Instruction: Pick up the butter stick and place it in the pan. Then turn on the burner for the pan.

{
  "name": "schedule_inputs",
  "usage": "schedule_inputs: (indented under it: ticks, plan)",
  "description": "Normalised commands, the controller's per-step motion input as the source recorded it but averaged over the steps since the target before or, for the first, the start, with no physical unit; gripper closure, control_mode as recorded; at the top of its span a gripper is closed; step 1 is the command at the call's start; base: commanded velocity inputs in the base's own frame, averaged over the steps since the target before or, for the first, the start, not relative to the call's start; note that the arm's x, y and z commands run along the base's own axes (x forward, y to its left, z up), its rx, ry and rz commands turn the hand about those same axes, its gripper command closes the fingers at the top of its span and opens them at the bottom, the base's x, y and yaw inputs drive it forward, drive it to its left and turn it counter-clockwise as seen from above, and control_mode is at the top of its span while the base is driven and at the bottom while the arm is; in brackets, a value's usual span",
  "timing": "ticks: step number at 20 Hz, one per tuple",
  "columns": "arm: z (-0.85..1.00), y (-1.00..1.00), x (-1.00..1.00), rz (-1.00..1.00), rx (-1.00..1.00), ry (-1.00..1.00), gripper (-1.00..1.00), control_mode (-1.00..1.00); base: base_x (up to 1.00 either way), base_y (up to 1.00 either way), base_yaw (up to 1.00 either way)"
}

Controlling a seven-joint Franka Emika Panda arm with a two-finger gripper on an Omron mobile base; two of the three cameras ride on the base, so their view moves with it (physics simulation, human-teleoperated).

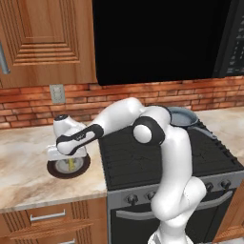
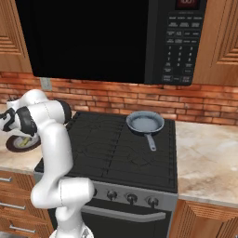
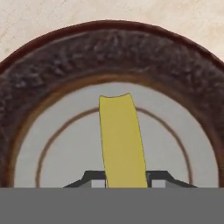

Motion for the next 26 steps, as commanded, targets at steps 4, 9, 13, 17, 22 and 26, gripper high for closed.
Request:
schedule_inputs:
  ticks: [4, 9, 13, 17, 22, 26]
  plan:
    - [0.00, -0.02, 0.00, 0.00, 0.00, 0.00, 1.00, -1.00, 0.00, 0.00, 0.00]
    - [0.17, -0.16, 0.00, 0.00, 0.00, -0.07, 1.00, -1.00, 0.00, 0.00, 0.00]
    - [0.33, -0.36, -0.06, 0.00, 0.00, -0.11, 1.00, -1.00, 0.00, 0.00, 0.00]
    - [0.12, -0.55, -0.11, 0.00, 0.00, -0.11, 1.00, -1.00, 0.00, 0.00, 0.00]
    - [0.04, -0.67, -0.10, 0.00, 0.00, -0.08, 1.00, -1.00, 0.00, 0.00, 0.00]
    - [0.30, -0.65, -0.02, 0.00, 0.02, -0.04, 1.00, -1.00, 0.00, 0.00, 0.00]
